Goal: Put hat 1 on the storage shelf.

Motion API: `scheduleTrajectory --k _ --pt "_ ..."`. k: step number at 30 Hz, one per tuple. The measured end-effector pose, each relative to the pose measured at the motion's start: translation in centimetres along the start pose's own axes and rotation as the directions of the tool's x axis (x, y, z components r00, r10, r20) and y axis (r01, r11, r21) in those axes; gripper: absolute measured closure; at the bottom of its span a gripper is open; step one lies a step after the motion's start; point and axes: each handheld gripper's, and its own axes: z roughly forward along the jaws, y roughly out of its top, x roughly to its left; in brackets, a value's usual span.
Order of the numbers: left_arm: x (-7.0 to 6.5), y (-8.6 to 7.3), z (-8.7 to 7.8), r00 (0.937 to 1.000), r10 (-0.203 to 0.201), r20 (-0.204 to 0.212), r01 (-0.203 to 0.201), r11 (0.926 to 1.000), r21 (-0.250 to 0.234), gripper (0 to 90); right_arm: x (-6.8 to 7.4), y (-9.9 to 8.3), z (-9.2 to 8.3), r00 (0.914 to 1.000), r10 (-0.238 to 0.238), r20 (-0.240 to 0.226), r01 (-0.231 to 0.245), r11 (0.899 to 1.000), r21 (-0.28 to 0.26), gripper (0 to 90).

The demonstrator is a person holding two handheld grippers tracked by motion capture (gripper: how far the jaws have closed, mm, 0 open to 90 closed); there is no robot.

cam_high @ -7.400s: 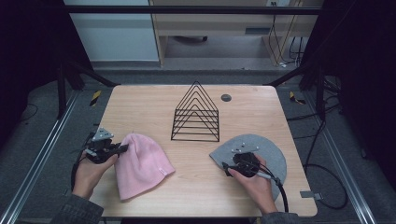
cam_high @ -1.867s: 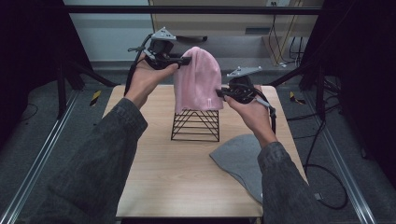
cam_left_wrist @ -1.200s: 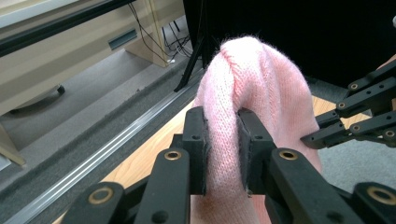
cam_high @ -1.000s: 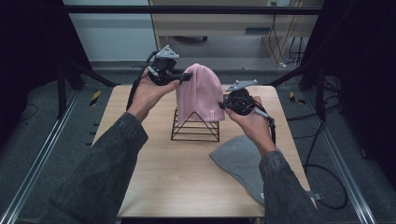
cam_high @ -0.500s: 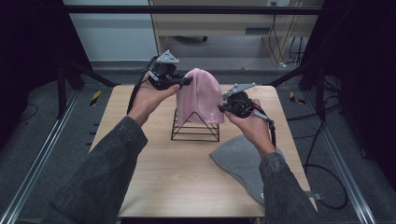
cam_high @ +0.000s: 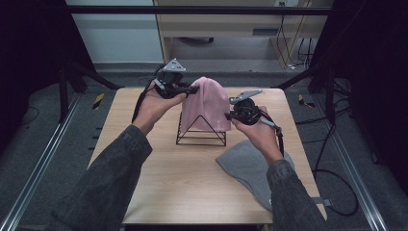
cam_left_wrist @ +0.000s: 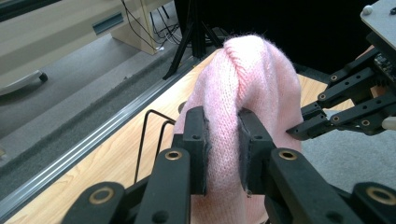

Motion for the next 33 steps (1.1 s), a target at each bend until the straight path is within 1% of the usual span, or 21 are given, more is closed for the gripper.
scheduleTrajectory --k 5,7,11,17,20,25,27,33 --pt "-0.3 -0.4 0.2 0.9999 0.003 0.01 -0.003 1.0 0.008 75.9 0.0 -0.7 0.5 0.9999 0.011 -0.004 -0.011 1.0 0.011 82.6" --pt "-0.4 -0.6 0.3 0.9999 0.003 0.013 -0.004 0.9999 0.014 75.9 0.0 -0.9 0.6 0.9997 0.022 -0.008 -0.022 1.0 0.015 82.6" --pt "-0.6 -1.1 0.6 0.9998 0.003 0.017 -0.003 0.9997 0.025 76.2 0.0 -1.3 1.0 0.9998 0.02 -0.01 -0.019 0.999 0.031 82.3" --pt "-0.8 -1.5 0.7 0.9997 -0.006 0.025 0.005 0.9996 0.027 76.6 0.1 -1.5 1.3 0.9999 0.014 -0.01 -0.014 0.999 0.042 80.7" --pt "-1.1 -1.7 0.9 0.9996 -0.003 0.027 0.002 0.9994 0.035 77.1 0.1 -1.8 1.4 0.9998 0.018 -0.009 -0.018 0.999 0.051 76.5" --pt "-1.4 -2.3 1.4 0.9993 -0.004 0.036 0.002 0.9986 0.053 77.6 0.0 -2.3 1.3 0.9996 0.027 0.002 -0.027 0.997 0.067 65.2" --pt "-1.5 -2.5 1.6 0.9992 -0.008 0.039 0.005 0.9984 0.057 77.6 0.0 -2.4 1.1 0.9997 0.023 0.009 -0.024 0.997 0.075 60.7" --pt "-1.7 -2.8 1.7 0.999 -0.012 0.043 0.009 0.9982 0.06 77.6 -0.6 -2.8 0.3 0.9991 0.028 0.032 -0.03 0.997 0.075 55.5"
